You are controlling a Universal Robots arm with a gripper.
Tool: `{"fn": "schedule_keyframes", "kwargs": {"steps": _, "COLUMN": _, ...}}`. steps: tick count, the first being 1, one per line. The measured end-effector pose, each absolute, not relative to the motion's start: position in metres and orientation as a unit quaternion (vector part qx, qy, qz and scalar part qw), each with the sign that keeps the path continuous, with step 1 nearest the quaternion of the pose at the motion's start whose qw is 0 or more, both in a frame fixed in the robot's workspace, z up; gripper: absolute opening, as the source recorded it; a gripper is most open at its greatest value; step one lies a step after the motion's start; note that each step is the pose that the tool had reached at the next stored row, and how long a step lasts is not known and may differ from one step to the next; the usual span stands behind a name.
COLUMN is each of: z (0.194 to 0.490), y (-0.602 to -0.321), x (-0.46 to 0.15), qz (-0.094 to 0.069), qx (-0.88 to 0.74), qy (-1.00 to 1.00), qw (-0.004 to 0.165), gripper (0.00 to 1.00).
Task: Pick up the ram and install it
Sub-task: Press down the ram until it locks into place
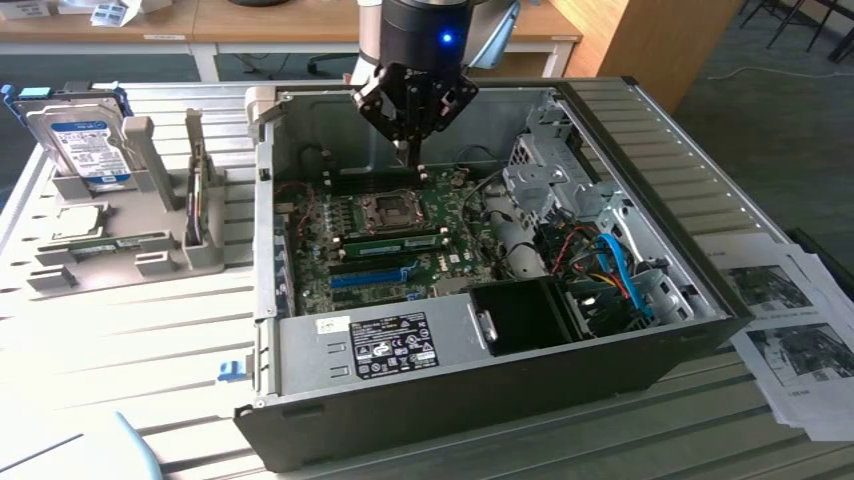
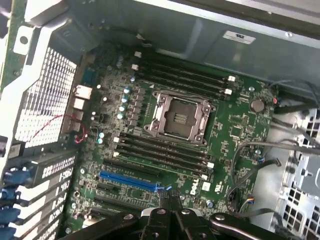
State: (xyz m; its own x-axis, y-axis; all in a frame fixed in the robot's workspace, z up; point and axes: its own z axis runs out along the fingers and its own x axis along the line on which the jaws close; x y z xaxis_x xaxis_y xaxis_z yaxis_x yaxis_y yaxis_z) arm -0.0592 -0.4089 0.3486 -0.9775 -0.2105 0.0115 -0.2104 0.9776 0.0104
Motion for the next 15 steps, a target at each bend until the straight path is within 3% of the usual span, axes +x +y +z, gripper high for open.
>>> {"fn": "schedule_keyframes", "kwargs": {"steps": 15, "z": 0.3486, "y": -0.4089, "x": -0.0591, "qz": -0.005, "qx": 0.021, "qy": -1.0, "qw": 0.006, "gripper": 0.09}}
